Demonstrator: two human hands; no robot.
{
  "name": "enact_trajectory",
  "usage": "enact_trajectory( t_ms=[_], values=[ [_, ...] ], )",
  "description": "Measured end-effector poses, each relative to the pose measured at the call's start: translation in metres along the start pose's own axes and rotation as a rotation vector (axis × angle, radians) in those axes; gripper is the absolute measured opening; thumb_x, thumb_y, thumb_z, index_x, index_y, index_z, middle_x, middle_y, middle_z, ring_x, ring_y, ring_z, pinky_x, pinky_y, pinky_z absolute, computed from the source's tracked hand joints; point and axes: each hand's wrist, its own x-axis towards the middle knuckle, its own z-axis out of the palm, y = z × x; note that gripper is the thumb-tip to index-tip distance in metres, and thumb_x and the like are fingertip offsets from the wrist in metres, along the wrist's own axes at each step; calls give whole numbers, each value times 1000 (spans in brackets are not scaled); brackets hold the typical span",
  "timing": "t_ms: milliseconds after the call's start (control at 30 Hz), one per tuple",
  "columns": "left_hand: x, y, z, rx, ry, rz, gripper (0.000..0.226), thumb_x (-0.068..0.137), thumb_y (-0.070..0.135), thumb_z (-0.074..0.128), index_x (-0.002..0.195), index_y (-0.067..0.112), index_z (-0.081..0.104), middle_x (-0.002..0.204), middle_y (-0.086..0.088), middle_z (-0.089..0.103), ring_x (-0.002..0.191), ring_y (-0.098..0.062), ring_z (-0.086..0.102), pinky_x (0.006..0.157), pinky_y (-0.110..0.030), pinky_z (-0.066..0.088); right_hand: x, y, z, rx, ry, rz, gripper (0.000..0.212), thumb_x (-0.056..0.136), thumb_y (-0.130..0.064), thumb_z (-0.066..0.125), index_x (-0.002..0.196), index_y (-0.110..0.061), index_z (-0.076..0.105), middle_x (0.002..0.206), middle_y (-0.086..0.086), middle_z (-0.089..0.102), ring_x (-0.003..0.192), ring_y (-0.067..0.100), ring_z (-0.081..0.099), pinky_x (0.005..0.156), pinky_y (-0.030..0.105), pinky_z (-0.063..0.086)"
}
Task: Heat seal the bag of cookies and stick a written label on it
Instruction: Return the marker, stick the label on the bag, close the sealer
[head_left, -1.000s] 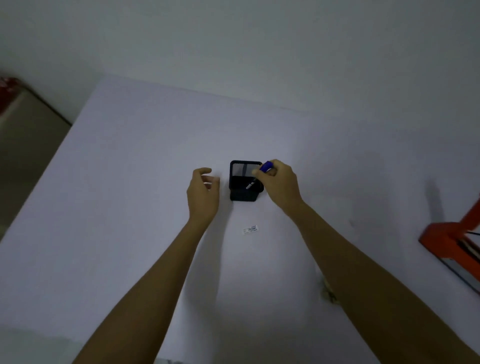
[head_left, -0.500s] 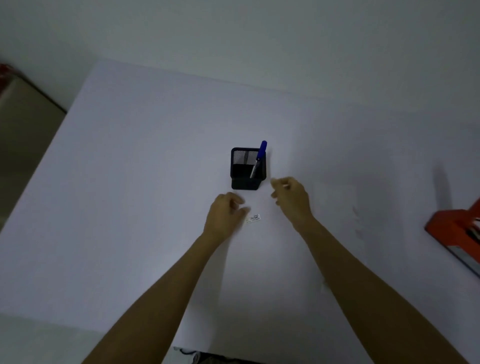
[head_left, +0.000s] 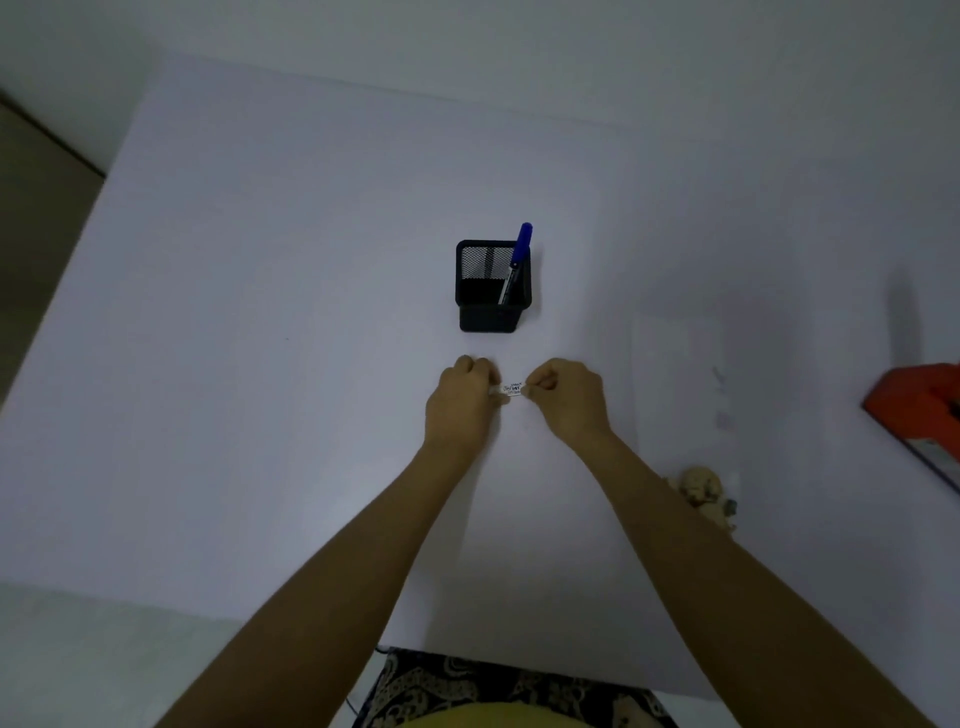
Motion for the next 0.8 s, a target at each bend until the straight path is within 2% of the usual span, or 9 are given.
enact_trajectory(
  t_ms=[100, 200, 300, 400, 533, 633, 733, 800],
  values=[
    [0, 5, 1, 26, 5, -25, 18, 87, 14, 66, 101, 6, 60, 105, -12, 52, 90, -26, 54, 71, -40, 54, -1, 0, 0, 6, 5, -5, 2, 81, -9, 72, 83, -8, 70, 82, 3, 69, 61, 0, 51, 56, 4, 40],
    [4, 9, -1, -14, -30, -18, 9, 87, 7, 61, 95, 4, 58, 99, -13, 55, 79, -22, 53, 69, -36, 51, -1, -1, 0, 7, -1, 2, 4, 80, -11, 73, 83, -9, 70, 83, 4, 70, 66, 6, 54, 63, 13, 41],
    [8, 11, -3, -55, -84, -12, 7, 86, 3, 58, 93, 3, 59, 91, -14, 63, 78, -23, 57, 67, -32, 45, -2, -2, -2, 16, -2, -3, 9, 80, -12, 75, 85, -12, 67, 75, -3, 63, 63, 2, 51, 56, 6, 38],
    [10, 8, -7, -139, -117, -33, 6, 85, 6, 61, 90, 6, 65, 87, -10, 67, 76, -20, 58, 65, -27, 43, -6, -4, -3, 18, -25, -21, 13, 83, -11, 72, 93, -14, 65, 68, -2, 59, 59, 4, 51, 51, 8, 38],
    [10, 7, -21, -258, -144, -41, 7, 86, 14, 66, 88, 9, 69, 88, -6, 70, 76, -14, 58, 65, -18, 43, -13, -12, -11, 44, -108, -47, 12, 88, -16, 66, 98, -11, 71, 85, 3, 68, 75, 15, 59, 70, 24, 48],
    [7, 13, -44, -291, -160, -7, 9, 88, 17, 64, 91, 10, 70, 90, -1, 68, 80, -11, 57, 64, -13, 38, -22, -24, -26, 197, -179, 1, 9, 88, -18, 66, 90, -13, 73, 85, 6, 71, 76, 19, 65, 72, 31, 50],
    [-2, 23, -74, -332, -152, 26, 9, 90, 23, 63, 92, 16, 68, 83, 7, 63, 74, -6, 54, 61, -13, 37, -35, -45, -44, 386, -206, 60, 8, 86, -11, 65, 86, -16, 71, 83, 5, 69, 72, 15, 64, 65, 24, 49],
    [-9, 31, -94, -364, -122, 45, 7, 89, 27, 63, 92, 21, 66, 77, 12, 59, 70, -2, 53, 59, -13, 36, -46, -64, -58, 498, -212, 84, 9, 87, -12, 64, 91, -13, 72, 85, 4, 70, 74, 14, 65, 68, 24, 50]
  ],
)
